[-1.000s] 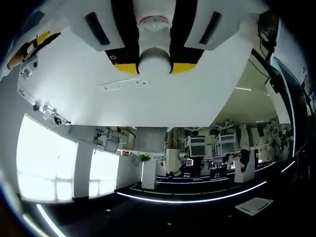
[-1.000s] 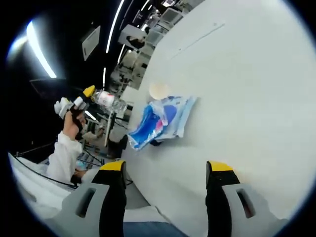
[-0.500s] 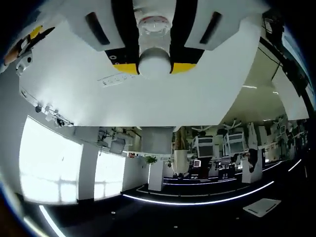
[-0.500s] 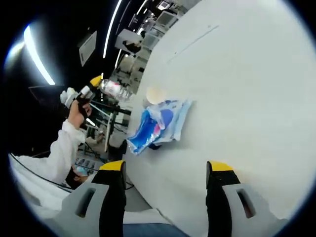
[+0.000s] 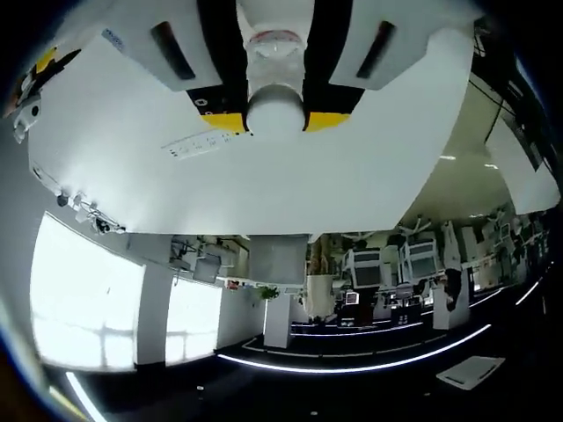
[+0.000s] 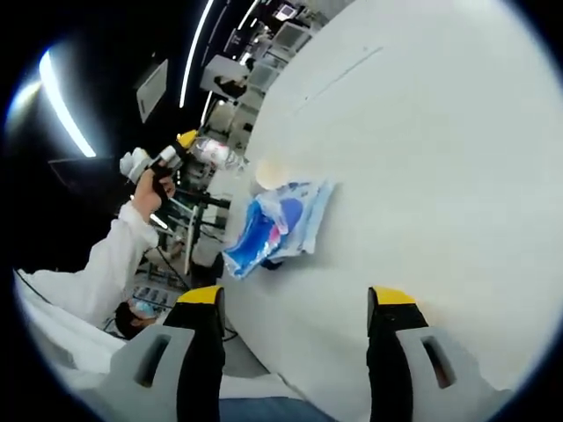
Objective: Arrange the tabletop items into an orderly group along one side of the table until the central work area is clear of visible clutter.
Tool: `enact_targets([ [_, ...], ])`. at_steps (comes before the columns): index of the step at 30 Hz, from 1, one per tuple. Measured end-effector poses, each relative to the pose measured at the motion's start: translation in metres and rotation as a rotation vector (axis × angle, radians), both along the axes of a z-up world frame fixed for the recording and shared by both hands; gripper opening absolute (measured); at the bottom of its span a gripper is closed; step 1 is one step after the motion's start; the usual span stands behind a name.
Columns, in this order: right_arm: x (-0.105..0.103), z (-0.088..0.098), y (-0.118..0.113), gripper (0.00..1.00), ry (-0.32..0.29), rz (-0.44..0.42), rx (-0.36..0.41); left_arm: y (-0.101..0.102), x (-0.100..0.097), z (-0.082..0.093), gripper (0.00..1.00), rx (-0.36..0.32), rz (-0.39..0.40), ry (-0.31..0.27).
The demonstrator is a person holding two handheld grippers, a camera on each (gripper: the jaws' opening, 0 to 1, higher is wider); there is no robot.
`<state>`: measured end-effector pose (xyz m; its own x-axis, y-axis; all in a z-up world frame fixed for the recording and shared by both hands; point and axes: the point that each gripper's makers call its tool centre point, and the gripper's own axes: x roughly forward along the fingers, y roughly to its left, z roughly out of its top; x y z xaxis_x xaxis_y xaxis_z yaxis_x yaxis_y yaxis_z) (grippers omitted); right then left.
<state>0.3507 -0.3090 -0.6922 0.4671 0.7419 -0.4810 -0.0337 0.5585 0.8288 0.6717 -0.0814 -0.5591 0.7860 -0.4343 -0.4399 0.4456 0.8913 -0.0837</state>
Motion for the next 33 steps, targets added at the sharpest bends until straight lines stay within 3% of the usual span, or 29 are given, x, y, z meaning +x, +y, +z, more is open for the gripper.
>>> enact_targets([
  [7,0.001,-0.002,-0.003,0.64,0.007,-0.011,-0.002,-0.014,0.002,-0.012,0.21,-0.018,-0.005,0.018],
  [12,0.002,-0.002,-0.005,0.64,0.008,-0.017,-0.002,-0.022,0.004,-0.025,0.21,0.007,-0.019,0.034],
  [33,0.000,-0.003,-0.004,0.64,0.013,-0.006,-0.006,-0.027,-0.001,-0.050,0.21,0.014,-0.009,0.087],
])
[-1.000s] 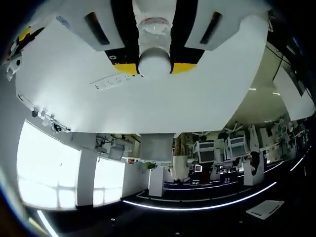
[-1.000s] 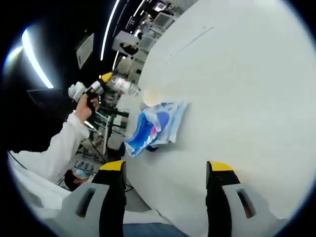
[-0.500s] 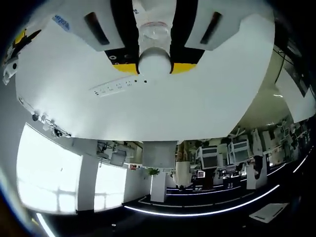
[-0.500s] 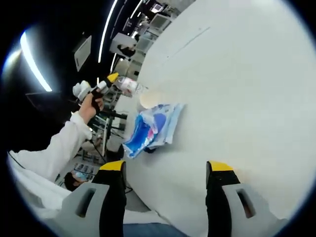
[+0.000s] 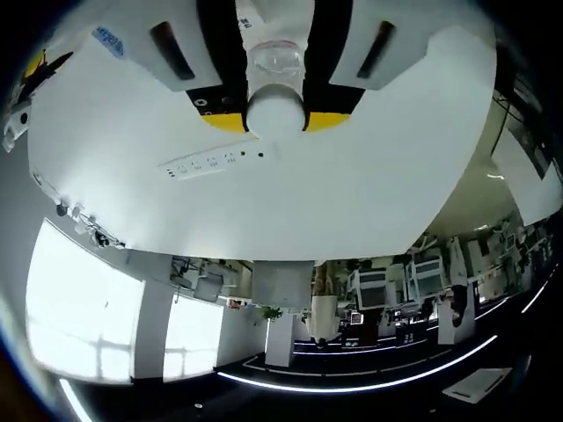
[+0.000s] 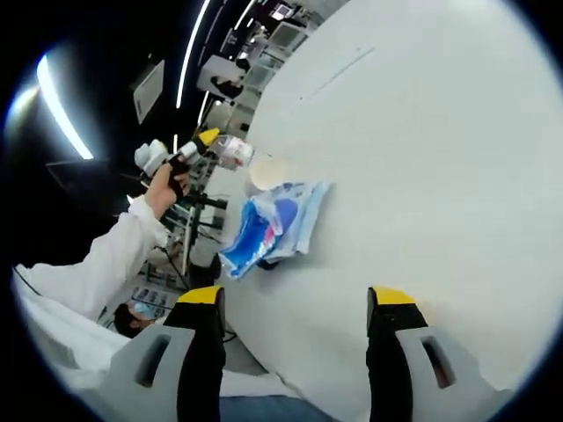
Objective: Arrange the tabletop items into an orderly group along one side of the table until the central work area is clear of visible clutter.
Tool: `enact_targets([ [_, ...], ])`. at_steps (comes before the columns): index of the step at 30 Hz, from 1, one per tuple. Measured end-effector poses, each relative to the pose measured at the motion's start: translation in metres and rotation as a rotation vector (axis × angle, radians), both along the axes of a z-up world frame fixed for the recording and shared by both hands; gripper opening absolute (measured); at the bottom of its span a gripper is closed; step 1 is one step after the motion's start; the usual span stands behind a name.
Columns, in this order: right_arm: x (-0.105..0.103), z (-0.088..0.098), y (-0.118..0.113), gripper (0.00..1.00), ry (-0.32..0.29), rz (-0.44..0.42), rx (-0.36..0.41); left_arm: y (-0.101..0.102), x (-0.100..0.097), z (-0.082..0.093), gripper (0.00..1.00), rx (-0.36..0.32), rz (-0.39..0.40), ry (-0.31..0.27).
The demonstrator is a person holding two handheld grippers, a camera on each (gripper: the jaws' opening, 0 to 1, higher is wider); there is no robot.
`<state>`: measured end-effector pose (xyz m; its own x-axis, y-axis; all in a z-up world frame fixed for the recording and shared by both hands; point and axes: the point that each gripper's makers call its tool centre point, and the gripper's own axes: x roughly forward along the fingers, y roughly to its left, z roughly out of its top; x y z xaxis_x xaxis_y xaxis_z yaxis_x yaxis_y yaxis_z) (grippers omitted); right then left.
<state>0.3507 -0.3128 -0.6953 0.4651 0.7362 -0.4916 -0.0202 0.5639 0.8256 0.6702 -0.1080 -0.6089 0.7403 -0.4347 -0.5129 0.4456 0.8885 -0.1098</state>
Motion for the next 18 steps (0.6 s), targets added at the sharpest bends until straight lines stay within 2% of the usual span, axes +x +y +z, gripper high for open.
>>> enact_targets([
  [1,0.000,0.000,0.000,0.64,0.000,0.000,0.000,-0.001,0.003,0.002,0.21,0.003,-0.004,-0.019],
  [5,0.000,-0.001,0.000,0.64,0.003,0.000,-0.001,0.000,0.001,0.001,0.21,0.003,0.007,-0.017],
  [10,-0.001,-0.001,0.001,0.63,0.002,0.008,-0.002,0.002,-0.002,0.001,0.22,-0.012,0.036,-0.041],
  [14,-0.002,-0.002,0.003,0.63,0.004,0.016,-0.005,-0.004,-0.008,0.002,0.22,0.018,0.029,-0.066],
  [18,-0.004,-0.002,0.005,0.63,0.004,0.027,-0.007,-0.008,-0.005,-0.001,0.22,0.036,0.024,-0.087],
])
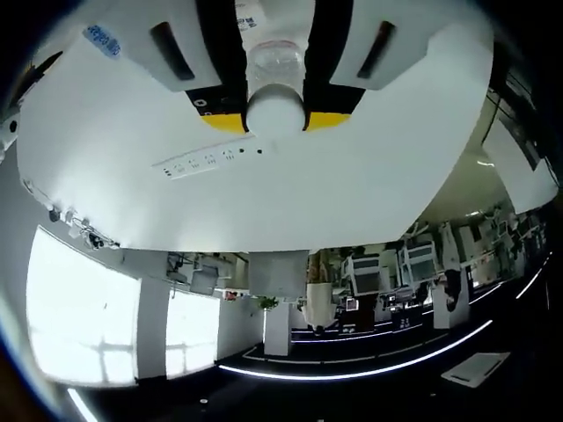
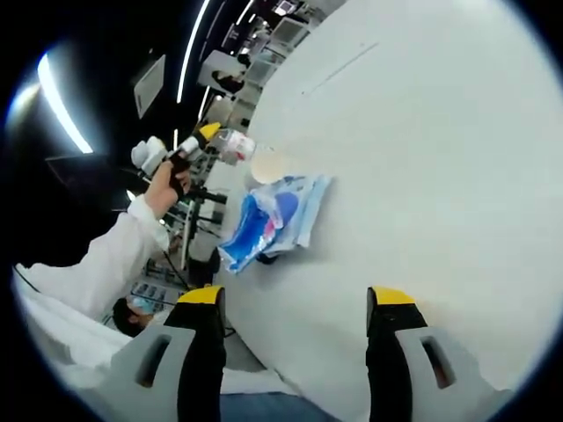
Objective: Arrange the tabletop items into an orderly group along one side of the table until the central work area is clear of visible clutter.
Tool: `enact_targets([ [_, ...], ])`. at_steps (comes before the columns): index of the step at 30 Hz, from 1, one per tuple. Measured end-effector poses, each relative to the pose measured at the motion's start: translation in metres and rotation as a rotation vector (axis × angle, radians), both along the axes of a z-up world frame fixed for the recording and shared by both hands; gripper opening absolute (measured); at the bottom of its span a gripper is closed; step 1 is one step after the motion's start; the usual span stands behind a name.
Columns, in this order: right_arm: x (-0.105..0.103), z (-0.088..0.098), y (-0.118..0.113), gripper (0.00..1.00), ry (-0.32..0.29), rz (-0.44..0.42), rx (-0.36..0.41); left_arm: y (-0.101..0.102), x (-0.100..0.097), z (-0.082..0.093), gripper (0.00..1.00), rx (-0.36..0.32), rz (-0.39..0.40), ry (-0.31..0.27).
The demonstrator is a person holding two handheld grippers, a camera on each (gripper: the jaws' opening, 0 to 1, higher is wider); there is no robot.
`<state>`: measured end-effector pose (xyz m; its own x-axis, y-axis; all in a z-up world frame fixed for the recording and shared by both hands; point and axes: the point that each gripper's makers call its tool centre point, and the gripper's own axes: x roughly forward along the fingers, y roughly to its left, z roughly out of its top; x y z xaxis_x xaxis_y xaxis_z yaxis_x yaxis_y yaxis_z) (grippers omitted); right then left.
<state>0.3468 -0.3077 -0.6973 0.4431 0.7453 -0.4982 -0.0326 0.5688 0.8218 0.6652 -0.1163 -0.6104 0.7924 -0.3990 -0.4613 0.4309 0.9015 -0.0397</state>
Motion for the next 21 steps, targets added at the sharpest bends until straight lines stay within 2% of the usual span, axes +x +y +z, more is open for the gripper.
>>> enact_targets([
  [5,-0.0007,0.0007,0.0011,0.63,-0.003,0.005,0.002,0.0051,0.0067,-0.0042,0.22,0.016,0.022,-0.002],
  [8,-0.0015,0.0020,0.0023,0.63,0.008,-0.005,0.022,0.0089,0.0087,-0.0053,0.22,-0.005,0.074,-0.005],
  [21,-0.0036,0.0003,0.0053,0.63,0.010,0.011,0.022,0.0068,0.0036,-0.0040,0.22,-0.022,0.097,-0.060],
])
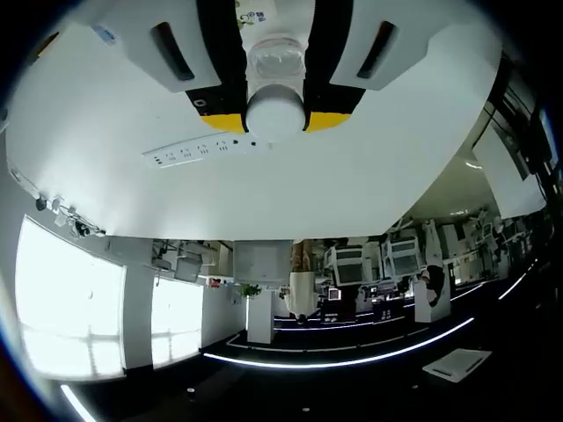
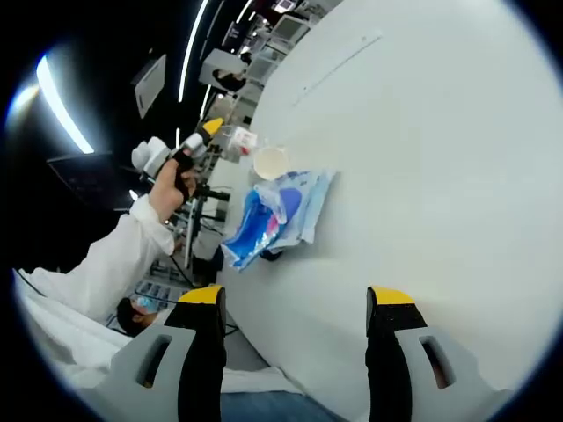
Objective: Arrange the tabletop items into an orderly group along one side of the table until the central work area is clear of visible clutter.
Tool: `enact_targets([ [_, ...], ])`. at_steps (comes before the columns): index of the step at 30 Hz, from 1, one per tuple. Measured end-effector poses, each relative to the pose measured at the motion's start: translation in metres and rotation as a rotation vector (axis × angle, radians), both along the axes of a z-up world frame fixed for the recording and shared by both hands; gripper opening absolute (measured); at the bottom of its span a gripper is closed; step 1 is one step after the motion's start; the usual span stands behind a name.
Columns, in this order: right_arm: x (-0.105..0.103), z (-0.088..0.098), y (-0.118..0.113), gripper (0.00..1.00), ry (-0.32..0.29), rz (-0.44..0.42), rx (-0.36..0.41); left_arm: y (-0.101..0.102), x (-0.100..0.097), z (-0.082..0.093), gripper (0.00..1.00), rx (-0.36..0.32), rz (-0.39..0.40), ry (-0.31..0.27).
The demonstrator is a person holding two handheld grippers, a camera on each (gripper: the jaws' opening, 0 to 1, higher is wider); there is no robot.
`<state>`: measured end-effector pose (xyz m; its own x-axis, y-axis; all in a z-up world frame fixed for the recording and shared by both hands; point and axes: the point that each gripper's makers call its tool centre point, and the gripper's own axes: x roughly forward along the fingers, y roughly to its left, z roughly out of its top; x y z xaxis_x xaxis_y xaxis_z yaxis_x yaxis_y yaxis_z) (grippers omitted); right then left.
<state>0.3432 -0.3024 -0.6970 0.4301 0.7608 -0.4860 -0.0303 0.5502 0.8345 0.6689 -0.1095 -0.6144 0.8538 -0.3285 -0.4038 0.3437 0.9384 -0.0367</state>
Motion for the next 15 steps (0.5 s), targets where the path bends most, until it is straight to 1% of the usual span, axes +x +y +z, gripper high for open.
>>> enact_targets([
  [4,0.000,0.002,0.000,0.63,-0.006,0.004,0.001,-0.001,-0.001,0.001,0.22,0.014,0.009,-0.016],
  [7,0.002,0.003,-0.003,0.63,-0.011,-0.007,0.003,0.000,-0.003,0.001,0.23,-0.008,0.019,-0.034],
  [10,0.002,0.002,-0.006,0.63,-0.012,-0.016,0.003,0.001,-0.004,-0.001,0.26,-0.035,0.032,-0.023],
  [11,0.002,0.002,-0.006,0.63,-0.011,-0.017,0.002,0.003,-0.005,0.002,0.31,-0.041,0.045,-0.042],
  [12,0.002,0.002,-0.006,0.63,-0.012,-0.017,0.002,0.006,-0.002,0.009,0.39,-0.048,0.069,-0.091],
  [13,0.002,0.002,-0.007,0.63,-0.013,-0.017,0.002,0.008,-0.001,0.014,0.49,-0.061,0.082,-0.118],
  [14,0.002,0.003,-0.007,0.63,-0.015,-0.018,0.002,0.010,-0.001,0.018,0.62,-0.088,0.097,-0.134],
  [15,0.002,0.003,-0.007,0.63,-0.016,-0.018,0.003,0.011,-0.001,0.018,0.70,-0.092,0.096,-0.129],
])
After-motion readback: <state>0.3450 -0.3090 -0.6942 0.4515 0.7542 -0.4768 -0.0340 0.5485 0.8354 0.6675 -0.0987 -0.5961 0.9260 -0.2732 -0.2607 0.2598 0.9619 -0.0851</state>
